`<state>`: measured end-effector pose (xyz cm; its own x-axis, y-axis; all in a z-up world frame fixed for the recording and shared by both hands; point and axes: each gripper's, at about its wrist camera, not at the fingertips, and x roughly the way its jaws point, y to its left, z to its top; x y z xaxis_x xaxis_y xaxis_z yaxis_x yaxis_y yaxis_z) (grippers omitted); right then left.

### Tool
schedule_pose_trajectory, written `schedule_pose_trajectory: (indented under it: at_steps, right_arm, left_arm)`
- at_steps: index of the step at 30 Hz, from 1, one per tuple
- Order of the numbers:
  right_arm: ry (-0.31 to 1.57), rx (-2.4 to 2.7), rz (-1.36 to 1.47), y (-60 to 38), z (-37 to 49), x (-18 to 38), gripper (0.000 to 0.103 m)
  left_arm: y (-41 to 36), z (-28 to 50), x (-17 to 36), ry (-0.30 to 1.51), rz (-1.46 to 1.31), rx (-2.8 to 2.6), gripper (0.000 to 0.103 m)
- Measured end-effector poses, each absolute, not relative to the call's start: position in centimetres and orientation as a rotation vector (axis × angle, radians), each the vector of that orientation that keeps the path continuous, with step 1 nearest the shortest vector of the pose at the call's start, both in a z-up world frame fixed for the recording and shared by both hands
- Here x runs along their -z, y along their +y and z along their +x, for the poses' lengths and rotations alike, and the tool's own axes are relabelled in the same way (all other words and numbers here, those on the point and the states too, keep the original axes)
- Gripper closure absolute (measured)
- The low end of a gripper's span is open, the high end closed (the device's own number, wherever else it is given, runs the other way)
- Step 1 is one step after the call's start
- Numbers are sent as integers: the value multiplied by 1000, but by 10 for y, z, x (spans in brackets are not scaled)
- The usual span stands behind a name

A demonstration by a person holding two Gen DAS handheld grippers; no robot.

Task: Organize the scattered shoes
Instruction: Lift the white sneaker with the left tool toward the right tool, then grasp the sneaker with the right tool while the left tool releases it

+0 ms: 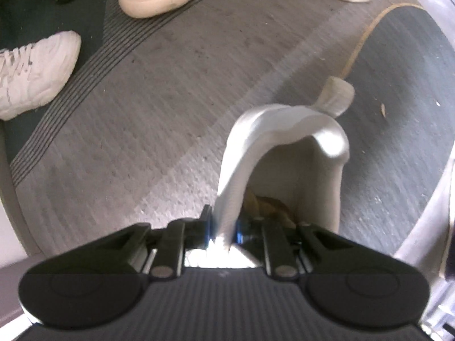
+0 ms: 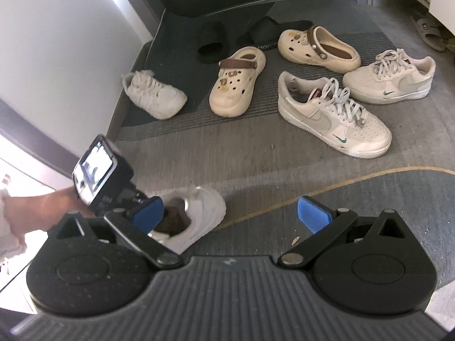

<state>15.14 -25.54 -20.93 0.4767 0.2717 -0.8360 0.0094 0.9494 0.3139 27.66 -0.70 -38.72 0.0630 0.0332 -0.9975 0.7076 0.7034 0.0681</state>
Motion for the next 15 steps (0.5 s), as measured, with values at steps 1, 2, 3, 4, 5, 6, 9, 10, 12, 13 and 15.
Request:
schedule_pose_trajectory:
  at_steps: [1,2,3,4,5,6,9,10,12,13,15]
  right_arm:
    - [1067,-166,289,-248,149,212,0]
    - [1071,-170,282,-247,150,213,0]
    - [1075,-177,274,-245,150,214,0]
    - [1078,-186,265,-243,150,214,0]
    - [1079,-198,255,-241,149,214,0]
    - [1077,-215,241,-239,149,213,0]
    - [1064,-274,165,-233,151,208,0]
    - [1060,-294,137,-231,152,206,0]
    - [1057,-361,39,-215,158,208,0]
    - [1057,-402,-22,-204,163,211,0]
    - [1054,-482,-145,-183,172,216,0]
  left_arm:
    - [-8,278,391,1422,659,560,81]
    - [-8,279,395,1411,664,555,80]
    - [-9,279,397,1410,657,557,80]
    - [-7,278,397,1406,637,557,79]
    - [-5,278,396,1403,618,557,79]
    - [-3,277,395,1398,601,556,76]
    - [5,272,387,1353,569,534,47]
    - [10,270,382,1336,543,525,37]
    - [19,269,371,1320,476,517,30]
    - [24,269,365,1311,441,512,27]
    - [39,267,349,1280,355,498,23]
